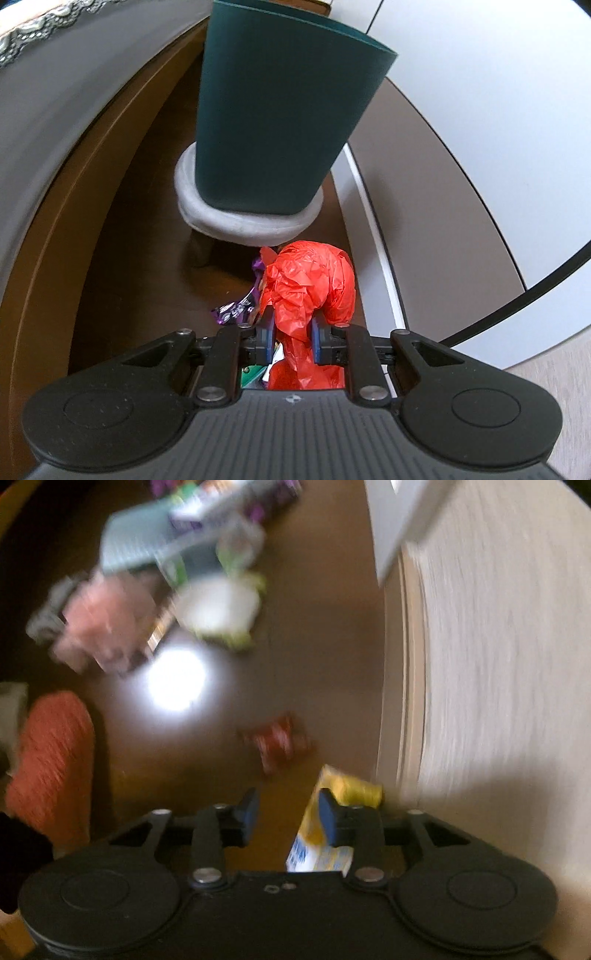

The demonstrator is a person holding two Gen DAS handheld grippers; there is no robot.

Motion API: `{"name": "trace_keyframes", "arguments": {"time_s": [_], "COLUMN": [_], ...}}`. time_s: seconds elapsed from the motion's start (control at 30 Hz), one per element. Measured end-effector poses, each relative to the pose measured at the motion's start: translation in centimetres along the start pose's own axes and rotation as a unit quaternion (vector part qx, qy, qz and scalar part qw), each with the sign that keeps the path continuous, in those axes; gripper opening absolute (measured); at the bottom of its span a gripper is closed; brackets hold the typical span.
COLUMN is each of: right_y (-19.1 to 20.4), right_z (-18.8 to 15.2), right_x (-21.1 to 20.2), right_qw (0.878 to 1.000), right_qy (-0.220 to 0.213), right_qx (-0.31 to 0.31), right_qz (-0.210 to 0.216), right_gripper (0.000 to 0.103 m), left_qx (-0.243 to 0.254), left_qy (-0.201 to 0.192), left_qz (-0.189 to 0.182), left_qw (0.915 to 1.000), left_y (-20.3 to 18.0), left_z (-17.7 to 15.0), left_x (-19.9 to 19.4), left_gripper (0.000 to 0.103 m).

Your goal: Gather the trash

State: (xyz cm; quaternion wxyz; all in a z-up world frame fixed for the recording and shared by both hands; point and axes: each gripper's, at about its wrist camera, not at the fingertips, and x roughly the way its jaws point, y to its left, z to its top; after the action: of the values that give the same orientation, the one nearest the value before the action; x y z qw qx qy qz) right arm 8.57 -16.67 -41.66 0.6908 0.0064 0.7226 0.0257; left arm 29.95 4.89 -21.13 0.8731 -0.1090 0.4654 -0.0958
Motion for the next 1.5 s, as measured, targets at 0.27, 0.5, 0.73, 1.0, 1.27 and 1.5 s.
{"name": "trace_keyframes", "arguments": {"time_s": [0.27,0.5,0.73,1.0,1.27,1.5], "right_y": [1.2,4.3,7.5,7.3,6.9,6.3], "right_z": [-1.9,-2.3,-2.2,-1.3,-1.6,-2.0], "right_x": [4.4,6.9,5.8,6.2,7.2,2.9], "right_qw": [0.998,0.99,0.989,0.994,0.996,0.997], "right_qy": [0.017,0.003,-0.019,0.002,0.015,-0.02], "right_qx": [0.007,-0.051,-0.082,-0.044,-0.034,-0.02], "right_qz": [-0.064,-0.13,-0.12,-0.098,-0.084,-0.071], "right_gripper": [0.073,0.087,0.065,0.074,0.062,0.052], "left_qx": [0.004,0.0,-0.002,-0.002,-0.006,-0.012], "left_qy": [0.013,0.029,0.03,0.031,0.039,0.031], "left_qz": [-0.008,0.0,0.01,0.012,0.02,0.018], "left_qw": [0.9999,0.9996,0.9995,0.9994,0.999,0.9993], "left_y": [-0.7,-0.4,-0.2,-0.5,-0.1,0.3], "left_z": [-0.6,-0.9,-0.8,-0.8,-1.1,-0.9], "left_x": [0.9,1.5,1.0,1.3,1.6,0.9], "left_gripper": [0.018,0.018,0.018,0.018,0.018,0.018]}}
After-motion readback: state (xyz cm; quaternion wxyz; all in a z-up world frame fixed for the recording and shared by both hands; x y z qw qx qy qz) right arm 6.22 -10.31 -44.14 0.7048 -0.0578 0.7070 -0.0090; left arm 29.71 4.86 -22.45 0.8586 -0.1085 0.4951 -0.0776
